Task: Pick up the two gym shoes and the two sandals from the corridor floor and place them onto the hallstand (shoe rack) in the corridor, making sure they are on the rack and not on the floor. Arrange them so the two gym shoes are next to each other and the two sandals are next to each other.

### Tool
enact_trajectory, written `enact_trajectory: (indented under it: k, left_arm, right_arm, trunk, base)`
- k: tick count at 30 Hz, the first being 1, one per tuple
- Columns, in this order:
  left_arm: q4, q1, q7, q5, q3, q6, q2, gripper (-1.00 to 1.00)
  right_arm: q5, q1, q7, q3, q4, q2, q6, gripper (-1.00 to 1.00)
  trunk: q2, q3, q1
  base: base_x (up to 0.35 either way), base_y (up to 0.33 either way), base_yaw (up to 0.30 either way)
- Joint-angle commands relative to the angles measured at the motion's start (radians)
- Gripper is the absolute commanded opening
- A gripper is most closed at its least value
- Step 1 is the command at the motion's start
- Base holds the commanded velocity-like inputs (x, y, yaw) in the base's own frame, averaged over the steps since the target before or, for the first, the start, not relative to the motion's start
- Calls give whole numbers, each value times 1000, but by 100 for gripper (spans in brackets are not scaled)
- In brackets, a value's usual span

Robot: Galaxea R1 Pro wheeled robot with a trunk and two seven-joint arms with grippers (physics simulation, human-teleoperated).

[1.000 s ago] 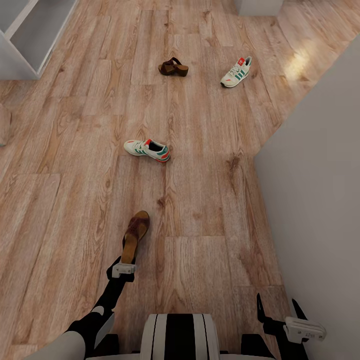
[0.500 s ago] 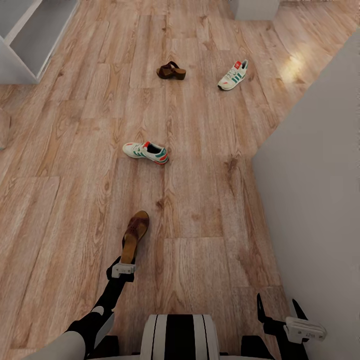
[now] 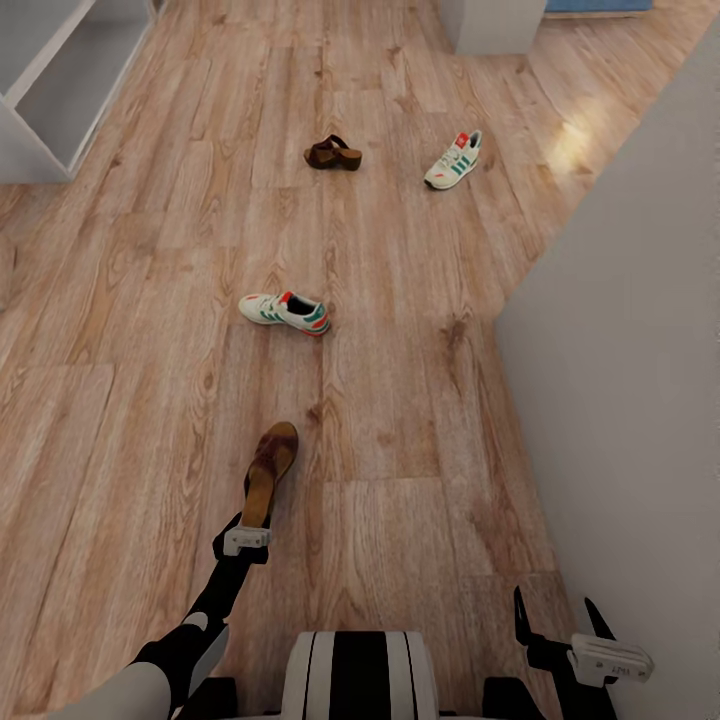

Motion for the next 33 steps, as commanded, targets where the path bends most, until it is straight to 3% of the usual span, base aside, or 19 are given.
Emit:
enact_trajectory:
  k: [1, 33]
  left_arm:
    - [0, 0, -1, 0, 0, 0, 0, -100]
    - [0, 0, 0, 0, 0, 0, 0, -100]
  right_arm:
    - [0, 0, 0, 0, 0, 0, 0, 100]
    - [1, 0, 0, 5, 0, 0, -2, 100]
  trunk:
    - [0, 2, 0]
    - [0, 51, 0]
  base:
    - [0, 0, -68]
    - [0, 0, -54]
